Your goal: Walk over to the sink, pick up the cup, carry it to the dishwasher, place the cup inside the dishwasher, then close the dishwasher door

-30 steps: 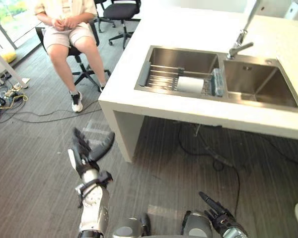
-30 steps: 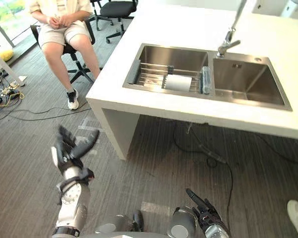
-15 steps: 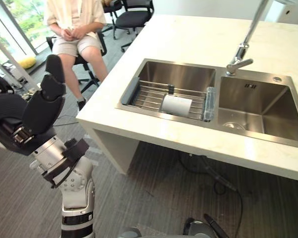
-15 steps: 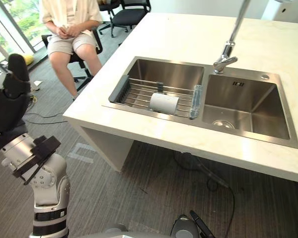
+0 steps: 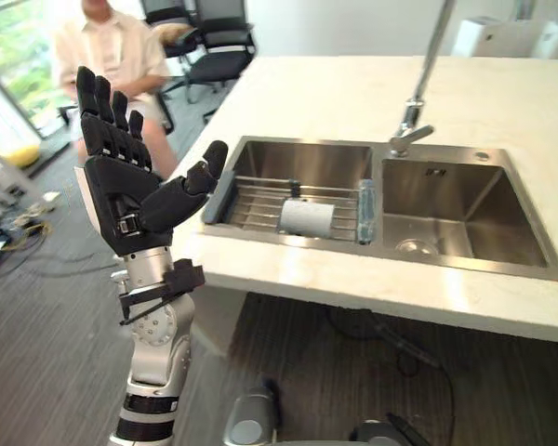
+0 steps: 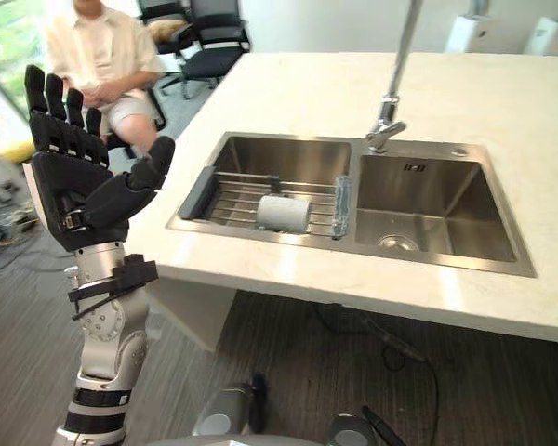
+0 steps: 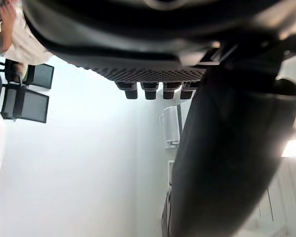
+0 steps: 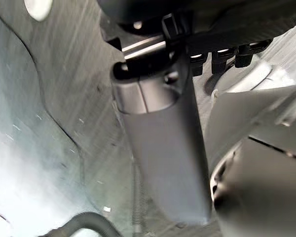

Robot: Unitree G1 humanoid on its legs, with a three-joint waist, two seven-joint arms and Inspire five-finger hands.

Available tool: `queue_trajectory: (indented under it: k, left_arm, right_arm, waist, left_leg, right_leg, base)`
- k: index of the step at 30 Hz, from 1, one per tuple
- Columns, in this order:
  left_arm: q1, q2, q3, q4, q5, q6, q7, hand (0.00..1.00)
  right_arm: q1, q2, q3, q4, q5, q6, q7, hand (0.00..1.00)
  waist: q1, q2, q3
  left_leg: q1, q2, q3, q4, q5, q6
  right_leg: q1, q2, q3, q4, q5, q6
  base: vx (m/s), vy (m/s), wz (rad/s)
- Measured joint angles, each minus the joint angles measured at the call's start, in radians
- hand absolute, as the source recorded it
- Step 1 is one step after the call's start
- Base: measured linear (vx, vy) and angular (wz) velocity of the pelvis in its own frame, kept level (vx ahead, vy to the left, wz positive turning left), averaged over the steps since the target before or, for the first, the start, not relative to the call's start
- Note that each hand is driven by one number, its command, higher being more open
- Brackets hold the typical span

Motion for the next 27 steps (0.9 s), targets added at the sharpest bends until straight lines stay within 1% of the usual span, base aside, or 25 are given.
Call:
queue_trajectory:
  k: [1, 2, 3, 4, 5, 6, 8, 10, 11, 13, 15, 17, 19, 22, 27]
  left_arm:
    - [0.005, 0.0, 0.0, 0.0, -0.027, 0.015, -0.01, 1.0]
    - [0.009, 0.001, -0.001, 0.0, -0.047, 0.028, -0.013, 1.0]
    - [0.006, 0.001, -0.003, -0.006, -0.055, 0.036, -0.016, 1.0]
    - [0.013, 0.003, -0.007, -0.022, -0.061, 0.045, -0.028, 1.0]
    - [0.012, 0.009, -0.015, -0.028, -0.061, 0.054, -0.035, 1.0]
    - [0.01, 0.012, -0.025, -0.028, -0.06, 0.054, -0.035, 1.0]
    - [-0.005, 0.012, -0.09, -0.027, -0.059, 0.071, -0.042, 1.0]
    - [-0.007, 0.012, -0.13, -0.02, -0.06, 0.101, -0.072, 1.0]
    - [-0.01, 0.013, -0.148, -0.012, -0.059, 0.125, -0.092, 1.0]
    - [-0.019, 0.014, -0.165, 0.016, -0.054, 0.163, -0.12, 1.0]
    - [-0.02, 0.019, -0.181, 0.033, 0.02, 0.23, -0.129, 1.0]
    - [-0.024, 0.033, -0.195, 0.045, 0.052, 0.262, -0.134, 1.0]
    - [-0.024, 0.051, -0.204, 0.047, 0.093, 0.327, -0.138, 1.0]
    - [-0.025, 0.09, -0.203, 0.063, 0.181, 0.393, -0.139, 1.0]
    - [-0.051, 0.172, -0.203, 0.171, 0.308, 0.423, -0.17, 1.0]
  right_arm:
    - [0.0, 0.006, 0.0, 0.005, 0.024, 0.001, -0.003, 1.0]
    - [-0.002, 0.018, 0.0, 0.012, 0.047, 0.001, -0.011, 1.0]
    - [-0.003, 0.022, 0.0, 0.012, 0.055, 0.003, -0.014, 1.0]
    - [0.0, 0.009, -0.004, 0.013, 0.058, 0.001, -0.02, 1.0]
    - [0.001, 0.012, -0.003, 0.009, 0.059, 0.003, -0.027, 1.0]
    - [-0.002, 0.015, -0.004, 0.01, 0.061, 0.003, -0.031, 1.0]
    - [-0.001, 0.028, -0.032, 0.013, 0.074, 0.005, -0.042, 1.0]
    - [0.003, 0.037, -0.051, 0.015, 0.075, 0.009, -0.047, 1.0]
    - [0.0, 0.043, -0.059, 0.015, 0.075, 0.012, -0.056, 1.0]
    - [-0.001, 0.047, -0.063, 0.015, 0.075, 0.018, -0.065, 1.0]
    - [0.0, 0.052, -0.062, 0.016, 0.075, 0.025, -0.073, 1.0]
    - [0.0, 0.057, -0.06, 0.018, 0.075, 0.025, -0.081, 1.0]
    - [0.0, 0.06, -0.059, 0.032, 0.076, 0.025, -0.093, 1.0]
    - [0.014, 0.071, -0.059, 0.037, 0.084, 0.009, -0.099, 1.0]
    - [0.028, 0.077, -0.059, 0.033, 0.092, -0.006, -0.097, 1.0]
  waist:
    - [-0.002, -0.018, -0.009]
    - [-0.009, -0.042, -0.016]
    - [-0.014, -0.043, -0.018]
    - [-0.019, -0.012, -0.036]
    - [-0.034, -0.025, -0.043]
    - [-0.036, -0.022, -0.049]
    - [-0.044, -0.023, -0.052]
    - [-0.052, -0.024, -0.053]
    - [-0.057, -0.018, -0.057]
    - [-0.059, -0.021, -0.056]
    - [-0.061, -0.023, -0.059]
    - [-0.061, -0.027, -0.062]
    - [-0.062, -0.034, -0.075]
    - [-0.062, -0.039, -0.093]
    - [-0.064, -0.037, -0.097]
  left_leg:
    - [0.032, -0.043, 0.018, -0.08, 0.001, -0.002]
    - [0.083, -0.09, 0.037, -0.185, 0.015, -0.007]
    - [0.088, -0.105, 0.031, -0.19, 0.029, 0.006]
    - [0.142, -0.1, 0.022, -0.261, 0.082, 0.019]
    - [0.183, -0.113, 0.024, -0.329, 0.111, 0.015]
    - [0.194, -0.115, 0.023, -0.351, 0.125, 0.019]
    - [0.215, -0.114, 0.01, -0.393, 0.136, 0.014]
    - [0.221, -0.109, -0.006, -0.41, 0.139, 0.01]
    - [0.223, -0.106, -0.01, -0.419, 0.14, 0.008]
    - [0.223, -0.099, -0.01, -0.425, 0.139, 0.005]
    - [0.222, -0.091, -0.009, -0.43, 0.138, 0.004]
    - [0.222, -0.089, -0.009, -0.431, 0.138, 0.004]
    - [0.221, -0.087, -0.006, -0.433, 0.138, 0.004]
    - [0.224, -0.083, 0.004, -0.434, 0.138, 0.005]
    - [0.226, -0.073, 0.009, -0.439, 0.144, 0.004]
  right_leg:
    - [-0.014, -0.035, 0.019, -0.006, -0.004, 0.007]
    - [-0.016, -0.082, 0.038, -0.047, 0.0, 0.006]
    - [-0.016, -0.095, 0.03, -0.053, 0.002, 0.007]
    - [-0.013, -0.081, 0.028, -0.051, 0.0, 0.021]
    - [-0.003, -0.093, 0.027, -0.062, 0.003, 0.03]
    - [0.002, -0.093, 0.024, -0.069, 0.003, 0.03]
    - [0.031, -0.087, -0.002, -0.105, 0.008, 0.031]
    - [0.052, -0.082, -0.023, -0.133, 0.016, 0.029]
    - [0.062, -0.076, -0.031, -0.153, 0.021, 0.028]
    - [0.073, -0.067, -0.036, -0.182, 0.034, 0.027]
    - [0.088, -0.054, -0.041, -0.227, 0.057, 0.023]
    - [0.097, -0.049, -0.043, -0.25, 0.068, 0.023]
    - [0.104, -0.045, -0.041, -0.276, 0.082, 0.023]
    - [0.114, -0.039, -0.036, -0.306, 0.102, 0.024]
    - [0.13, -0.021, -0.04, -0.357, 0.131, 0.021]
  base:
    - [0.14, 0.076, -0.15]
    - [0.15, 0.087, -0.04]
    - [0.23, 0.064, -0.02]
    - [0.26, 0.037, 0.0]
    - [0.26, 0.004, -0.07]
    - [0.2, -0.026, 0.07]
    - [0.16, -0.052, 0.2]
    - [0.15, -0.054, 0.19]
    - [0.13, -0.059, 0.1]
    - [0.08, -0.039, 0.02]
    - [0.04, -0.008, -0.04]
    - [0.0, 0.0, 0.0]
    - [-0.01, 0.024, -0.06]
    - [-0.03, 0.025, -0.1]
    - [-0.07, 0.006, -0.06]
